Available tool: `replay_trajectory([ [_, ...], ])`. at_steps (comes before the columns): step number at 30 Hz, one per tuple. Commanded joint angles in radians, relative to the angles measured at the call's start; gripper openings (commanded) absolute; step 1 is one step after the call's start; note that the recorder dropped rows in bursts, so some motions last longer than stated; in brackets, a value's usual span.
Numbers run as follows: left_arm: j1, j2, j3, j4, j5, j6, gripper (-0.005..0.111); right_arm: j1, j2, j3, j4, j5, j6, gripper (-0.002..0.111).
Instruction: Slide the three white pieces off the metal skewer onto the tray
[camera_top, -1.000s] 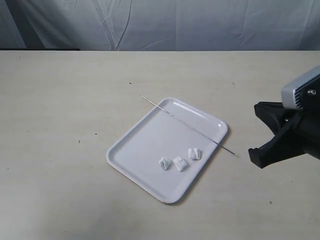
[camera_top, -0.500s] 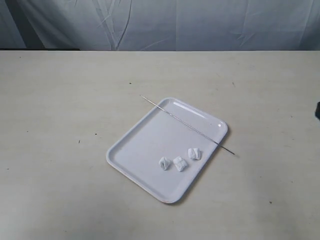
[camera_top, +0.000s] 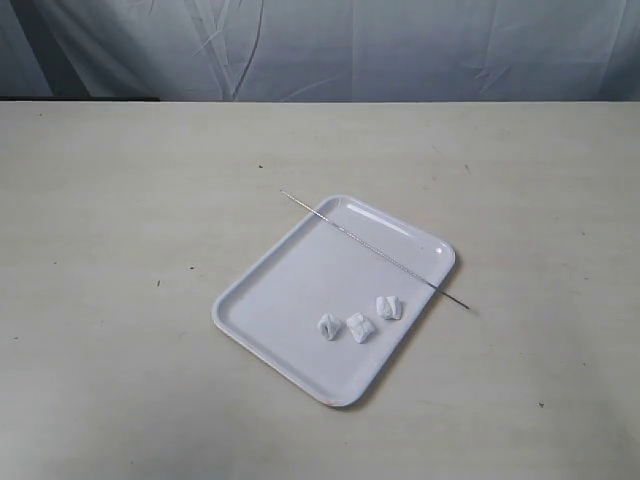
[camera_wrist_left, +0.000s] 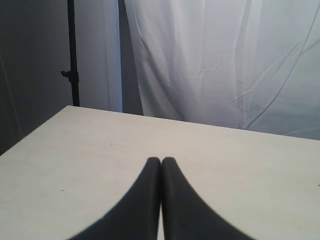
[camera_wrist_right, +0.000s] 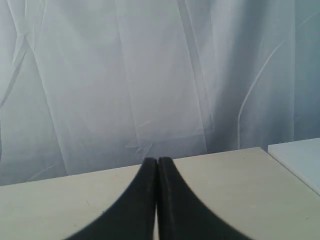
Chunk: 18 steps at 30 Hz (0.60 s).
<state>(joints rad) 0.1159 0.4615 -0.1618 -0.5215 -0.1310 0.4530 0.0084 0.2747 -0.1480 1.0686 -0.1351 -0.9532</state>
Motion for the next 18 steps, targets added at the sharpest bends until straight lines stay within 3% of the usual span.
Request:
replay_trajectory([
  [1,0.015,-0.025,0.005,0.095,-0.001,0.0,0.0,-0.026,-0.138,0.116,-0.298,-0.018,0.195,-0.001],
  [7,0.025,-0.036,0.005,0.166,0.002,0.0,0.0,-0.032,-0.275,0.148,-0.437,0.03,0.446,-0.001],
  [18,0.034,-0.036,0.005,0.166,0.002,0.0,0.0,-0.069,-0.275,0.148,-1.077,0.244,0.89,-0.001],
])
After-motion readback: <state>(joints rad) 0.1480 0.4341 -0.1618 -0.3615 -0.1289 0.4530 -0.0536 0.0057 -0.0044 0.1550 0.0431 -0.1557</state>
